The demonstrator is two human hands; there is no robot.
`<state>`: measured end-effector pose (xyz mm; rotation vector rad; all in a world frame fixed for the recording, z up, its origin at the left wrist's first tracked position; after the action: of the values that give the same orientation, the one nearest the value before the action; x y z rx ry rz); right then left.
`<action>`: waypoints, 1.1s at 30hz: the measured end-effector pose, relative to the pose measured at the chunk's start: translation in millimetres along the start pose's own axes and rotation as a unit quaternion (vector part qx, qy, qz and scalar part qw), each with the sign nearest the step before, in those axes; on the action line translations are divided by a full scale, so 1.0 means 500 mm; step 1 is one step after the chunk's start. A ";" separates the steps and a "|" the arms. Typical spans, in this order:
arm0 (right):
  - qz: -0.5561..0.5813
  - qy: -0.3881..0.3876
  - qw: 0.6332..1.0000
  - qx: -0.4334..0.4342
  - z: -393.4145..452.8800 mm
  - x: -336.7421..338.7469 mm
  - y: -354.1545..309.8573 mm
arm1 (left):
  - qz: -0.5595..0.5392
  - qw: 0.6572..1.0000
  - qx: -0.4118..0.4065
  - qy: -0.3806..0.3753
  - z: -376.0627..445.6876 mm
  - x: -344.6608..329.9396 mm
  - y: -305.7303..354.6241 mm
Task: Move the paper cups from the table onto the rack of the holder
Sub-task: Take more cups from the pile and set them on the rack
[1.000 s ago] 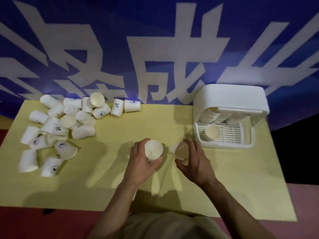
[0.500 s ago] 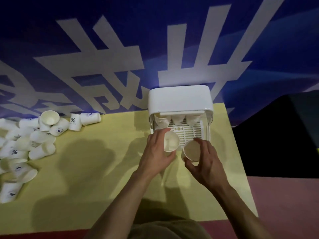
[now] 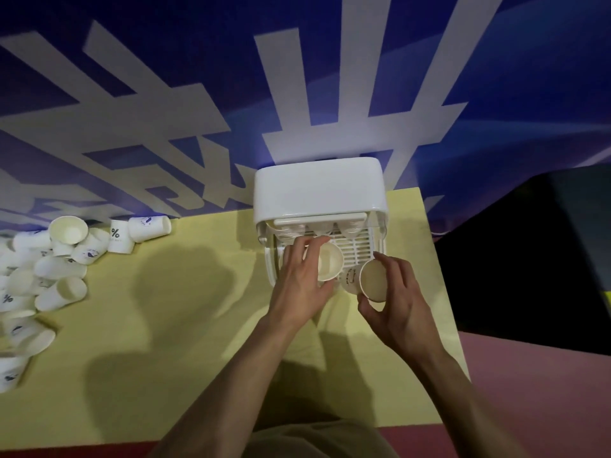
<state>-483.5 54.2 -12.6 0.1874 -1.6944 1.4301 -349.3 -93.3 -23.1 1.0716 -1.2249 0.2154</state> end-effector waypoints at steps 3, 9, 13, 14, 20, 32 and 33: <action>0.006 -0.011 1.000 0.020 0.014 -0.007 -0.005 | 0.008 0.999 0.042 0.030 -0.012 0.014 -0.031; 0.020 -0.032 0.998 0.043 0.034 -0.033 -0.030 | -0.001 0.994 0.098 0.046 -0.009 0.013 -0.065; 0.032 -0.040 0.998 0.033 0.043 -0.045 -0.040 | 0.022 0.993 0.113 0.032 0.002 -0.006 -0.076; 0.033 -0.041 0.998 0.032 0.046 -0.046 -0.042 | 0.032 0.991 0.125 0.023 0.003 -0.013 -0.083; 0.019 -0.057 0.997 0.052 0.058 -0.053 -0.059 | 0.031 0.985 0.161 -0.044 0.008 -0.049 -0.121; -0.039 -0.085 0.993 0.077 0.084 -0.072 -0.088 | 0.031 0.991 0.126 -0.042 0.000 -0.044 -0.134; -0.048 -0.088 0.991 0.088 0.087 -0.075 -0.094 | 0.040 0.991 0.120 -0.039 -0.004 -0.036 -0.133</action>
<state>-455.1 -13.5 -2.3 0.5006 -1.6739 1.5267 -311.5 -119.8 -74.4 1.2489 -1.3376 0.3952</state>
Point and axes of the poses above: each hand's wrist, its own z-axis towards the middle knuckle, its own x-axis out of the back of the hand, y = z × x, the point moved 5 cm from there along z, towards the middle knuckle, and after that the axes turned 3 degrees about x, right-handed, at the moved point
